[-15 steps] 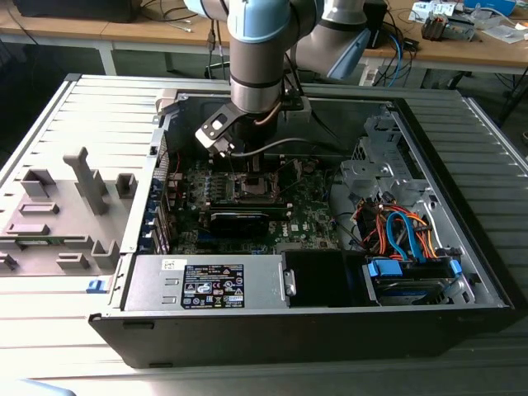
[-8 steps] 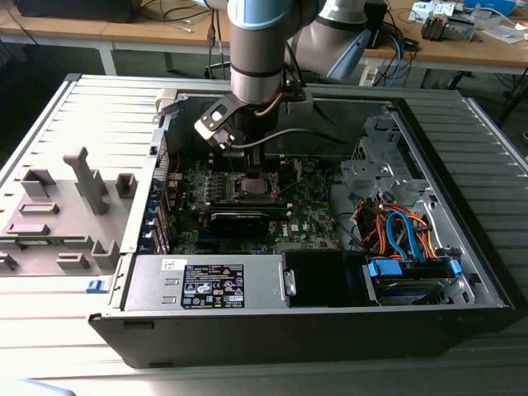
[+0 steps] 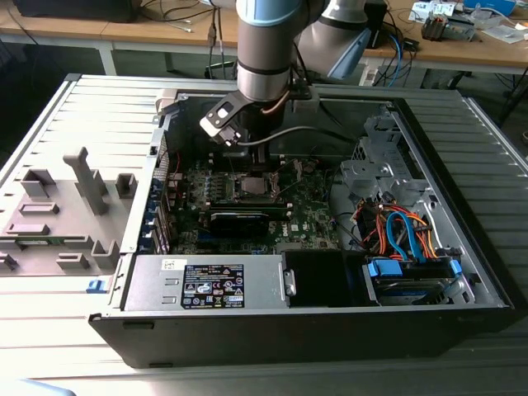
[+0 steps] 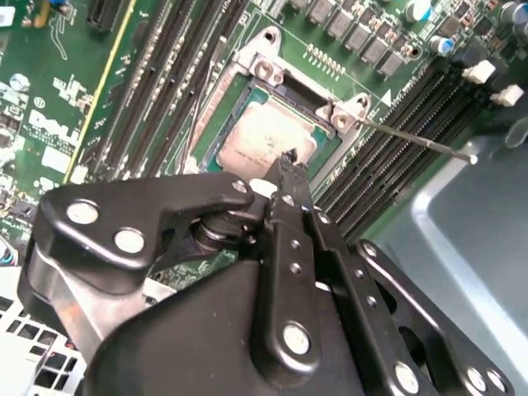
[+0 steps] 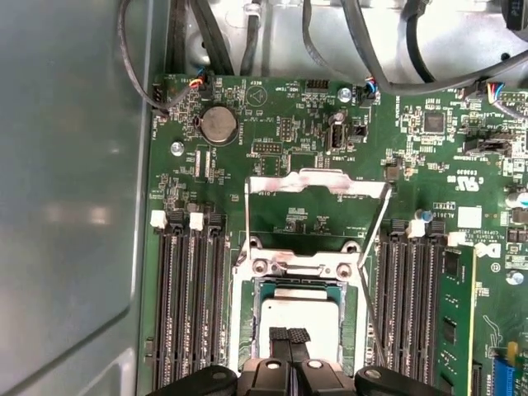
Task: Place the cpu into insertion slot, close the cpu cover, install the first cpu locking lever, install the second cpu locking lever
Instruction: 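Place the cpu into insertion slot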
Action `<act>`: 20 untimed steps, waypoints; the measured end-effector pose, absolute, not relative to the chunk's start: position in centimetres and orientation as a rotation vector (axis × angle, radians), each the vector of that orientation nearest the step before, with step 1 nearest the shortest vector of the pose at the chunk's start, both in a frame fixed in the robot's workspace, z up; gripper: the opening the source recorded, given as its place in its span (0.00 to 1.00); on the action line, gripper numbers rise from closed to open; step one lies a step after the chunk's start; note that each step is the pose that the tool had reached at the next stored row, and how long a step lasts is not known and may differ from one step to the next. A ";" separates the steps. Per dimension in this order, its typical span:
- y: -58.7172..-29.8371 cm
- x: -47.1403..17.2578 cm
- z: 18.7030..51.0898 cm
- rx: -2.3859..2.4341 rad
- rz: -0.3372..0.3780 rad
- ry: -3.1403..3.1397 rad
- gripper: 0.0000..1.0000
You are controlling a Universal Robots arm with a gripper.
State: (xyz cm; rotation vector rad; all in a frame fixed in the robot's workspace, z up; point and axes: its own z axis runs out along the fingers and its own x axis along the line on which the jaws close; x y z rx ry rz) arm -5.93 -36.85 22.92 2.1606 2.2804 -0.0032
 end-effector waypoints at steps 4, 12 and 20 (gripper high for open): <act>-36.9 -5.9 24.1 2.157 -0.011 2.277 0.11; -36.9 -5.9 25.4 2.155 -0.017 2.274 0.11; -36.9 -5.9 26.6 2.154 -0.019 2.273 0.11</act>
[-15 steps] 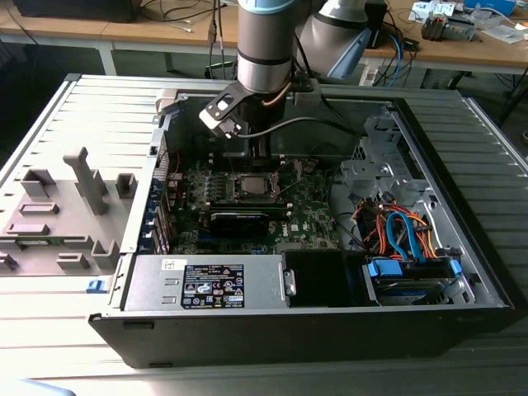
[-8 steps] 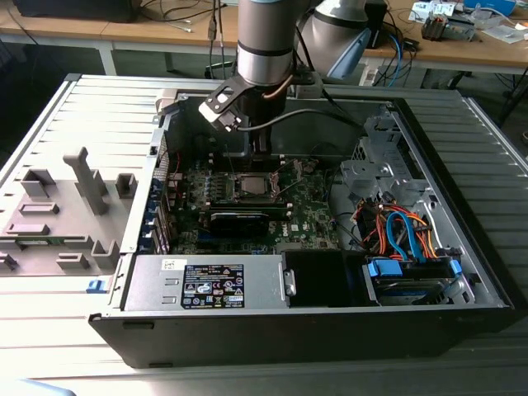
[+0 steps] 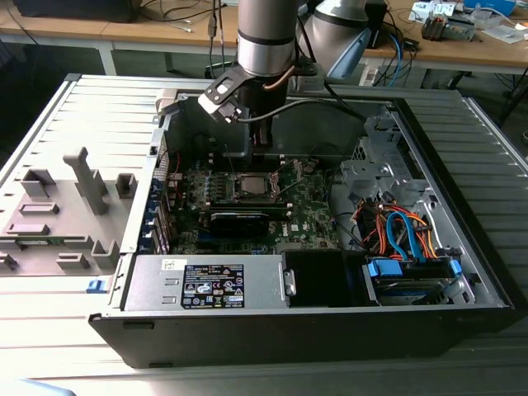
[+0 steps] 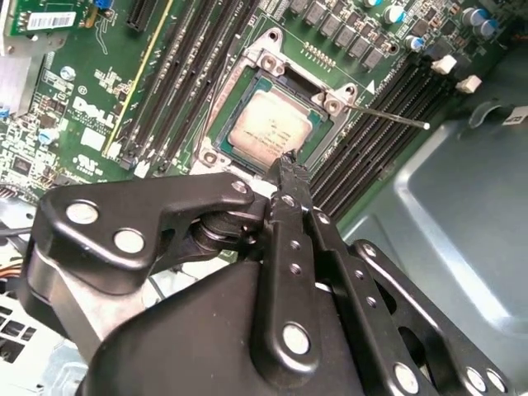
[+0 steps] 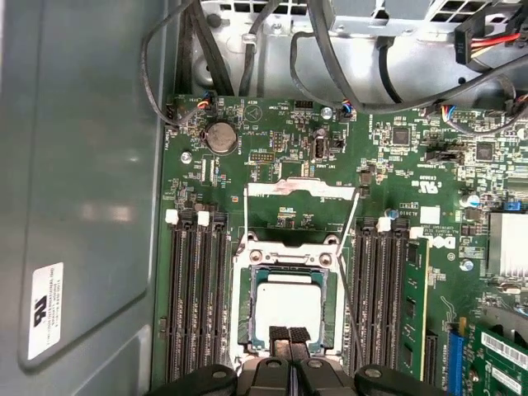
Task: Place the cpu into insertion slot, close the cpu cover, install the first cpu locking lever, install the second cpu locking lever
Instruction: 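Place the cpu into insertion slot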
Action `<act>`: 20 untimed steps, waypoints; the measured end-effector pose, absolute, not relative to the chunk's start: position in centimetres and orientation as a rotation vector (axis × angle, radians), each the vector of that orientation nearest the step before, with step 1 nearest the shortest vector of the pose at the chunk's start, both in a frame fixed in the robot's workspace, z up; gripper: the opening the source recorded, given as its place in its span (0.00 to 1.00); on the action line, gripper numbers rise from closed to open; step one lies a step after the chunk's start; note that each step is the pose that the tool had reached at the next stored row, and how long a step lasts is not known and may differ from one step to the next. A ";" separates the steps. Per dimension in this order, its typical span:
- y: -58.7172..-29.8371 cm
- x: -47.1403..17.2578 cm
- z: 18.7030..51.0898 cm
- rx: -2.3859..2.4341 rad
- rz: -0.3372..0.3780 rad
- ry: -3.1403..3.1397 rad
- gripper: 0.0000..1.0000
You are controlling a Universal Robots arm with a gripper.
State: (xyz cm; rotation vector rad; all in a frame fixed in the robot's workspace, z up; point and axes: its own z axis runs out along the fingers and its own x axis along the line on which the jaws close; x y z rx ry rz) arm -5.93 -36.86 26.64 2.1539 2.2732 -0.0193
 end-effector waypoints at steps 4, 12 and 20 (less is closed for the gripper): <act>-36.9 -5.9 27.3 2.153 -0.020 2.273 0.11; -36.9 -5.9 28.2 2.153 -0.021 2.273 0.11; -36.9 -5.9 28.6 2.153 -0.021 2.273 0.11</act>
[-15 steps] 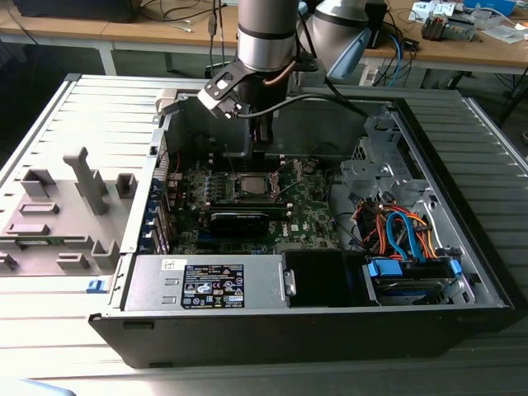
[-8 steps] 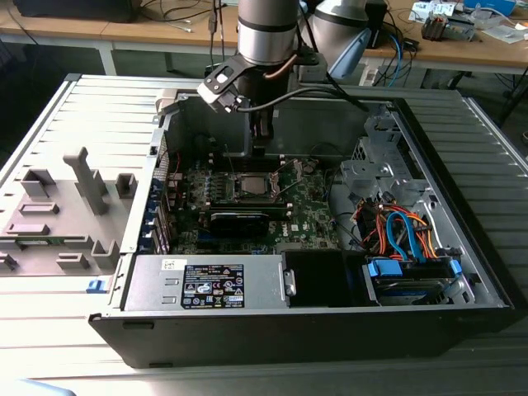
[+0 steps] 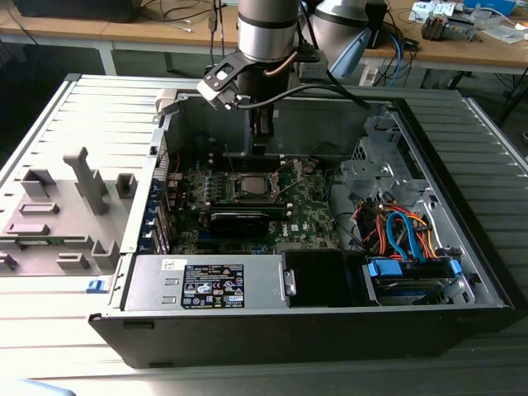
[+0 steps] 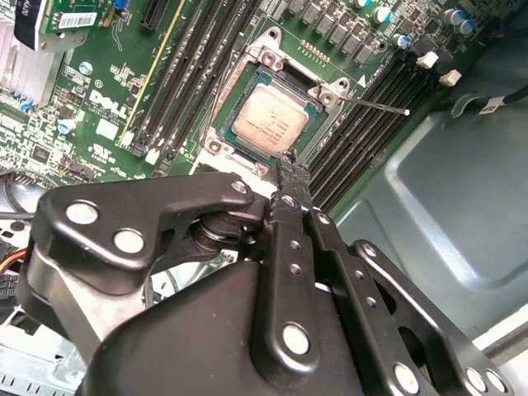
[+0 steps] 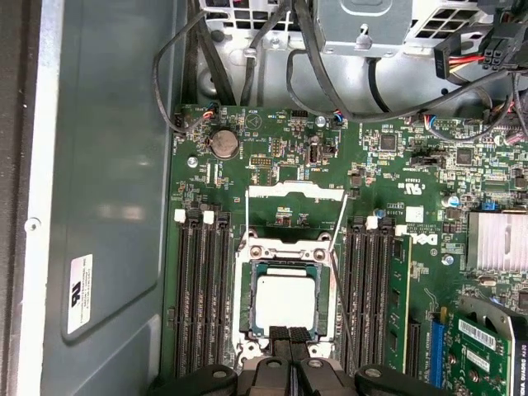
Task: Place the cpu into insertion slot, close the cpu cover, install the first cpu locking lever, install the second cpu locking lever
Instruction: 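Place the cpu into insertion slot, then close the cpu cover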
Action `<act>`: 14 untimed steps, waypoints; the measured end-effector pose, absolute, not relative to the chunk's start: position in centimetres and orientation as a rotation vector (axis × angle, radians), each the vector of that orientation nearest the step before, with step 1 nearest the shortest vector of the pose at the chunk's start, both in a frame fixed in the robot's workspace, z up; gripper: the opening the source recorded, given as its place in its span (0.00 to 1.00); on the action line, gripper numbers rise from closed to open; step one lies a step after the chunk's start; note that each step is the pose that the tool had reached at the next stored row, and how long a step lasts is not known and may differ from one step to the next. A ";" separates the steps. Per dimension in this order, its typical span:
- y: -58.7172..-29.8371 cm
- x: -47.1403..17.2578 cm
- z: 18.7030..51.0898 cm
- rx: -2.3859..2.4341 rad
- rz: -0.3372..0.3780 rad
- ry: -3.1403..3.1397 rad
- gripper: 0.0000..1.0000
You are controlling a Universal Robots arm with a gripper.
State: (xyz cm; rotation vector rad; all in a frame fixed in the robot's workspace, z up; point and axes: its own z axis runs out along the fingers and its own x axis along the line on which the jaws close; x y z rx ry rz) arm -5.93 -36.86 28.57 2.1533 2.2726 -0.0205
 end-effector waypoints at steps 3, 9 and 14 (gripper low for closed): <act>-36.9 -5.9 28.6 2.153 -0.021 2.273 0.11; -37.4 -5.9 28.6 2.153 -0.021 2.273 0.11; -38.1 -4.7 28.6 2.153 -0.021 2.273 0.11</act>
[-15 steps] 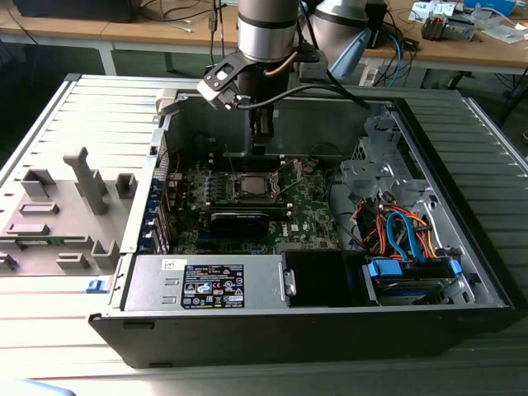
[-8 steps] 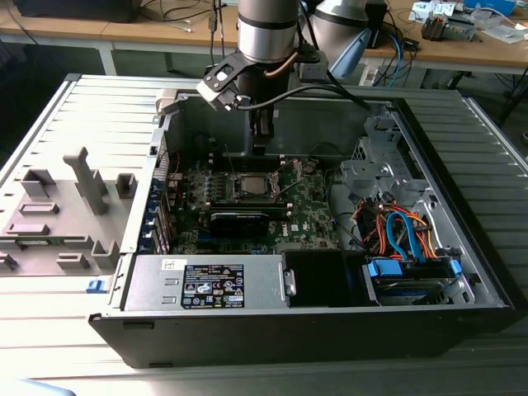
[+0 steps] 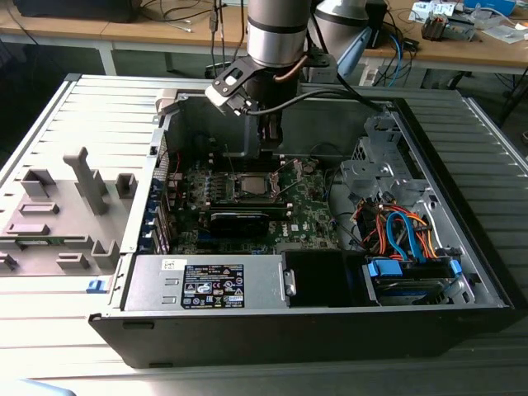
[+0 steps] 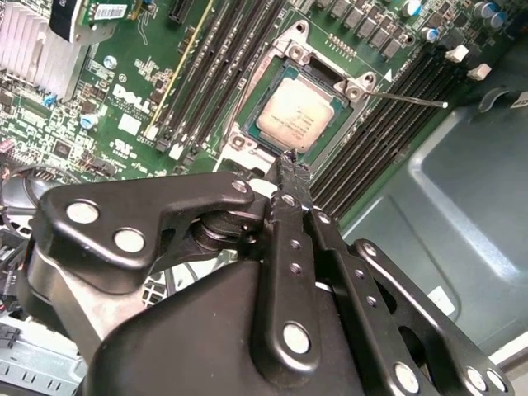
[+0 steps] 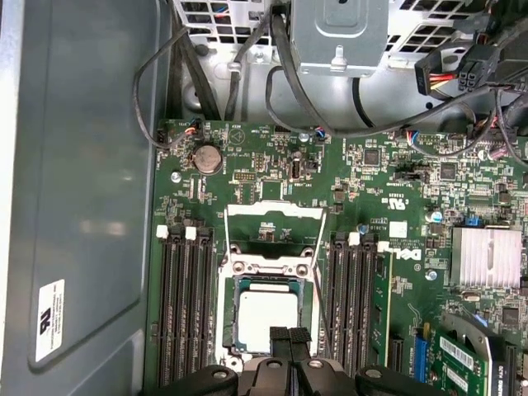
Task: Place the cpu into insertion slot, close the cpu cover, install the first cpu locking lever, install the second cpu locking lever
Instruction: 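Close the cpu cover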
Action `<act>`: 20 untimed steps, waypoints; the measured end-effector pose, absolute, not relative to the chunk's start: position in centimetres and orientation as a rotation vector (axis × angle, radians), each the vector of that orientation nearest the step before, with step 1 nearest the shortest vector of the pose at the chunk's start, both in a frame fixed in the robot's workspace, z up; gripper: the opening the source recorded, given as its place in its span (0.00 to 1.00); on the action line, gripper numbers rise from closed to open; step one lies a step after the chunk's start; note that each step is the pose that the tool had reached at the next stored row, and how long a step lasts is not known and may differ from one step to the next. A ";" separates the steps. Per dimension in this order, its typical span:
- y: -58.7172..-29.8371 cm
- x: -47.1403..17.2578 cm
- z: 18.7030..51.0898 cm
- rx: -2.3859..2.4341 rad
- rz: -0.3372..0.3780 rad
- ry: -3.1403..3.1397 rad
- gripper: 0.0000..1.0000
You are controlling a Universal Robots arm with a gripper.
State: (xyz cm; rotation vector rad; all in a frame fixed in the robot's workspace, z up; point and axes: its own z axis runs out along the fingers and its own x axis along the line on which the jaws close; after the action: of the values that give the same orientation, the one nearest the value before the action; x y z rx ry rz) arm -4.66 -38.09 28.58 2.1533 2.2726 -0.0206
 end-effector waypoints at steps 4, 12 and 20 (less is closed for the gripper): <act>-38.1 -4.4 28.6 2.153 -0.021 2.273 0.11; -38.1 -3.9 28.6 2.153 -0.021 2.272 0.11; -38.1 -3.4 28.6 2.153 -0.022 2.272 0.11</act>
State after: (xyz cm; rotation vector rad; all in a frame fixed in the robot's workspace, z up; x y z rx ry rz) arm -3.41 -38.09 28.58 2.1528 2.2721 -0.0218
